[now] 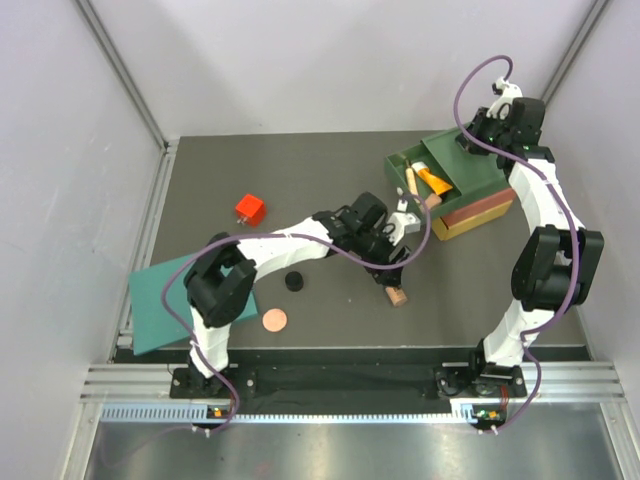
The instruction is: Organize the makeup
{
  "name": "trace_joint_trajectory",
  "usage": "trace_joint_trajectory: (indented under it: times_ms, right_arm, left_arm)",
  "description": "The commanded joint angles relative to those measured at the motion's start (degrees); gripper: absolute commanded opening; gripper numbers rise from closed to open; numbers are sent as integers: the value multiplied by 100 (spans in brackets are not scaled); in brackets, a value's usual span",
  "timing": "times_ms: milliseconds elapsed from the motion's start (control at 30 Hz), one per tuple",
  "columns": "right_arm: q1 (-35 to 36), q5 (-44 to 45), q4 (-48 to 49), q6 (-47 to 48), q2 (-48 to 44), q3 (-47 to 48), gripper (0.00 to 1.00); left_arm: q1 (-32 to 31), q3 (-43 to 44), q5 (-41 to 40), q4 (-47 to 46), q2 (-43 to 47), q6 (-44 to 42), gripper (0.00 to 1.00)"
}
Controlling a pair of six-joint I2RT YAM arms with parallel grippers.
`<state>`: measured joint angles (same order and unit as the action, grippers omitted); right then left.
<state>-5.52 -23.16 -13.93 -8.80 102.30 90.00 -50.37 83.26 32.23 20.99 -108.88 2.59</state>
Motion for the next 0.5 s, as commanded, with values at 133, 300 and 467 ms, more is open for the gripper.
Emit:
trace_joint_trajectory:
  times_ms: [133, 300, 467]
  right_arm:
    - [25, 163, -1815, 80, 598, -597, 9]
    - [25, 136, -1797, 80, 580, -632, 9]
    - [25, 110, -1744, 62, 510, -747, 9]
  left_arm:
    - [-149, 463, -252, 467, -414, 136, 70]
    - [-263, 383, -515, 212, -467, 268, 70]
    - [-526, 480, -823, 378, -607, -13, 70]
